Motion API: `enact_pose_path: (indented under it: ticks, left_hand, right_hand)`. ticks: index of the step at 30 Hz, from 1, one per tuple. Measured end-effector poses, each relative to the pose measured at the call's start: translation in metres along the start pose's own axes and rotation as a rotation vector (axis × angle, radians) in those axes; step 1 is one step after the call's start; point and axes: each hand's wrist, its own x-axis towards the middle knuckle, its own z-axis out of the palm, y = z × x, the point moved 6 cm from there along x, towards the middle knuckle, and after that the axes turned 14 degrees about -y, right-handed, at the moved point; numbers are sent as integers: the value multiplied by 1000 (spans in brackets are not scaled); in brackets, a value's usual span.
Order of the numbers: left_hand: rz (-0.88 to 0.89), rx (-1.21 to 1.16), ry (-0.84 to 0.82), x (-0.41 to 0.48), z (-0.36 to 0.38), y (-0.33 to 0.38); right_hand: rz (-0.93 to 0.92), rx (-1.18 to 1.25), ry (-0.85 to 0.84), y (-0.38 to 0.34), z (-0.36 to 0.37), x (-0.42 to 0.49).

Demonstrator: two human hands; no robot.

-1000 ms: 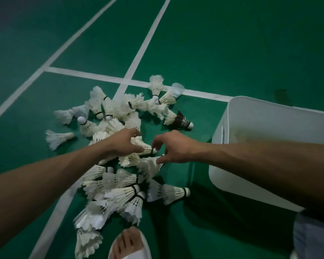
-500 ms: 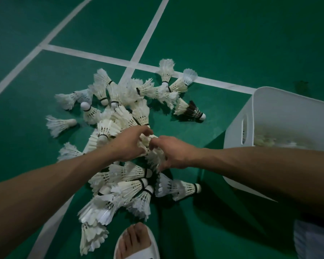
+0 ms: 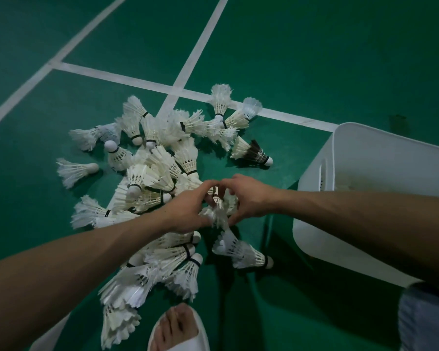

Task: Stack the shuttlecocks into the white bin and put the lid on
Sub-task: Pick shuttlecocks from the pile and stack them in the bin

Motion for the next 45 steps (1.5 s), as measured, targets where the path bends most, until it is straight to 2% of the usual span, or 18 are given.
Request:
enact_pose_path:
  ticks: [7, 12, 16, 19, 25, 29, 33, 37, 45]
  left_hand:
    - [65, 44, 97, 7, -1, 5]
    - [104, 175, 24, 7, -5, 6]
    - [41, 254, -69, 10, -6, 3]
    - [12, 257, -29, 13, -11, 5]
    - [-57, -55, 101, 9, -30, -2]
    - [-26, -377, 142, 3, -42, -3]
    - [17, -567, 164, -6, -53, 12]
    - [71, -652, 148, -17, -60, 40]
    - [213, -699, 84, -35, -77, 118]
  right_hand:
    - [72, -111, 10, 22, -5, 4]
    - [94, -188, 75, 32, -13, 3]
    - [108, -188, 74, 37, -14, 0]
    - [127, -180, 94, 42, -17, -3]
    - [130, -97, 168, 48, -30, -16]
    - [99, 11, 203, 44, -41, -35]
    - [82, 71, 219, 45, -52, -57]
    - [85, 174, 248, 43, -62, -84]
    - [17, 342, 499, 52, -90, -163]
